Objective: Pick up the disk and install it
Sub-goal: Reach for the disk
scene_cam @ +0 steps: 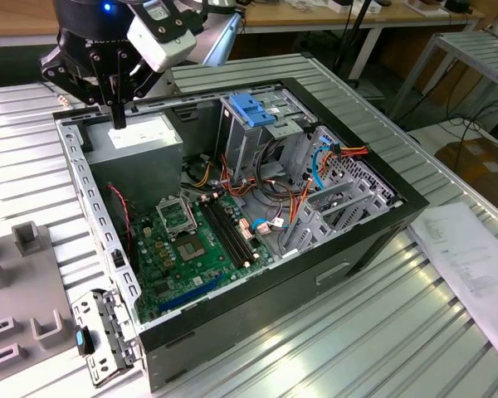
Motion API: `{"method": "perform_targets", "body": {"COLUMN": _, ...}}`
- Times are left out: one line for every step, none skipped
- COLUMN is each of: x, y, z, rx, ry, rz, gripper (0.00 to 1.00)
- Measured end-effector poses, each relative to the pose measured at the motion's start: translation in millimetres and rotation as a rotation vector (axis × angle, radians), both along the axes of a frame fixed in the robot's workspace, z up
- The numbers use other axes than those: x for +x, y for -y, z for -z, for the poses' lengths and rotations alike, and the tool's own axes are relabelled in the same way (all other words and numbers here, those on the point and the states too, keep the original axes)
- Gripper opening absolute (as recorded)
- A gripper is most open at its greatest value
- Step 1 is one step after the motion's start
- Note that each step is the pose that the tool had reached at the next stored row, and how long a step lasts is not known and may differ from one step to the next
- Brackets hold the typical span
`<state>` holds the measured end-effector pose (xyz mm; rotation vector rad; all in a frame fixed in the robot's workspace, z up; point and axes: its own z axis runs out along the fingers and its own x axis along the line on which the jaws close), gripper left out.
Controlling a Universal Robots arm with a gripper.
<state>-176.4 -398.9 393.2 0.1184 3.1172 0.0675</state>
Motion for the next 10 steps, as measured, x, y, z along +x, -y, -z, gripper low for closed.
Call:
{"method": "perform_targets", "body": {"x": -0.6, "y": 0.0, "z": -0.1, "rx": -0.0001, "ry": -0.0002, "rz": 0.000, "gripper": 0.11}}
{"method": "perform_targets", "body": {"x": -1.3, "y": 0.0, "z": -0.1, "rx": -0.0001, "ry": -0.0003, "rz": 0.000, "gripper": 0.11}}
{"method": "perform_targets", "body": {"x": -2.2, "y": 0.0, "z": 0.0, "rx": 0.0000, "ry": -0.0004, "rz": 0.000, "gripper": 0.11}}
{"method": "perform_targets", "body": {"x": -2.6, "y": 0.0, "z": 0.0, "rx": -0.0001, "ry": -0.0005, "rz": 0.000, "gripper": 0.11}}
{"method": "perform_targets", "body": {"x": -3.1, "y": 0.0, "z": 0.0, "rx": 0.0000, "ry": -0.0006, "rz": 0.000, "gripper": 0.11}}
{"method": "perform_targets", "body": {"x": -3.9, "y": 0.0, "z": 0.0, "rx": 0.0000, "ry": -0.0007, "rz": 0.000, "gripper": 0.11}}
{"method": "perform_targets", "body": {"x": -4.6, "y": 0.0, "z": 0.0, "rx": 0.0000, "ry": -0.0009, "rz": 0.000, "gripper": 0.11}}
{"method": "perform_targets", "body": {"x": -4.8, "y": 0.0, "z": 0.0, "rx": -0.0001, "ry": -0.0010, "rz": 0.000, "gripper": 0.11}}
{"method": "perform_targets", "body": {"x": -5.0, "y": 0.0, "z": 0.0, "rx": -0.0001, "ry": -0.0012, "rz": 0.000, "gripper": 0.11}}
{"method": "perform_targets", "body": {"x": -5.4, "y": 0.0, "z": 0.0, "rx": -0.0001, "ry": -0.0016, "rz": 0.000, "gripper": 0.11}}
